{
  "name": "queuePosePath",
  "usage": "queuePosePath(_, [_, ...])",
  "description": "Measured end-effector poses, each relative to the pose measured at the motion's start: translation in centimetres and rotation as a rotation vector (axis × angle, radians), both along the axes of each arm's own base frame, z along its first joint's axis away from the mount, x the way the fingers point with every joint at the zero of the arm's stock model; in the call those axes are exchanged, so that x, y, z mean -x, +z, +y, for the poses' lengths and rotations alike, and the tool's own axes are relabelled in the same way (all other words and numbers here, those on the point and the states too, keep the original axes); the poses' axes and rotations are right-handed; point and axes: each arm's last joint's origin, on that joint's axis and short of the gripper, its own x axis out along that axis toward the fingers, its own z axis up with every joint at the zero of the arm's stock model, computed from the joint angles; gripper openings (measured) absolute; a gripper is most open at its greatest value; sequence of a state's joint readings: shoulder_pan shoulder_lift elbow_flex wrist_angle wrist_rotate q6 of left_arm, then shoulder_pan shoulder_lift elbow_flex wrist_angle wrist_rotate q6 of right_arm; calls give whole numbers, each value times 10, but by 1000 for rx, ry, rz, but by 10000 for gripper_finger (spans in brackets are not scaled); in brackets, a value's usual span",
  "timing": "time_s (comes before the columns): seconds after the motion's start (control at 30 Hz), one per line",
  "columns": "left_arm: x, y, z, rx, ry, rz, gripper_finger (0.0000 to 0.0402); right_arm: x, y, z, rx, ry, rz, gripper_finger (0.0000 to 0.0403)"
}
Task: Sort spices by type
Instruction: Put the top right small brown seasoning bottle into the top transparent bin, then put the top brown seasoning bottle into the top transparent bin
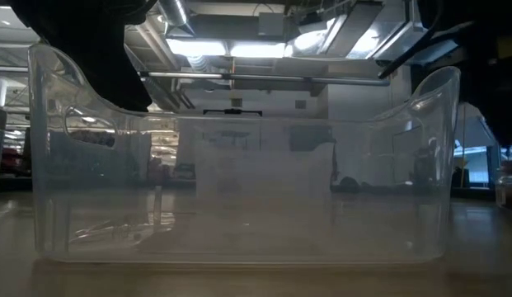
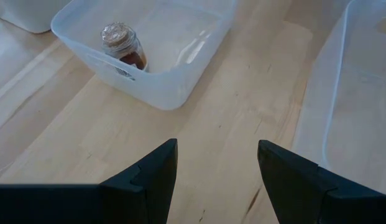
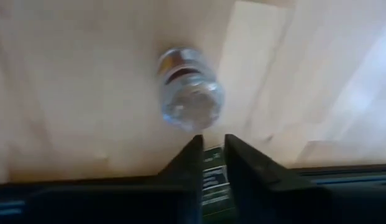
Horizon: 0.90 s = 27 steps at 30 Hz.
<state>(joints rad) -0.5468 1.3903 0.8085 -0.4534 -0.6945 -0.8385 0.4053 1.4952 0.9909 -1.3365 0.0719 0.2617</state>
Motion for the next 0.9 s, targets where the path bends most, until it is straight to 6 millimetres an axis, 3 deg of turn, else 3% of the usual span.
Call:
queuePosePath(0.3, [-1, 0, 2, -3, 4, 2, 205, -2, -4, 1, -21, -5, -31, 227])
queuePosePath(0.47, [-1, 0, 3, -7, 5, 3, 205, 3, -22, 0, -53, -6, -25, 272])
queuePosePath(0.67, [-2, 0, 3, -13, 0, 6, 205, 3, -35, 0, -67, -3, -73, 264])
queuePosePath(0.9, [-2, 0, 3, -8, 5, 3, 205, 5, -40, -2, -33, 10, -87, 195])
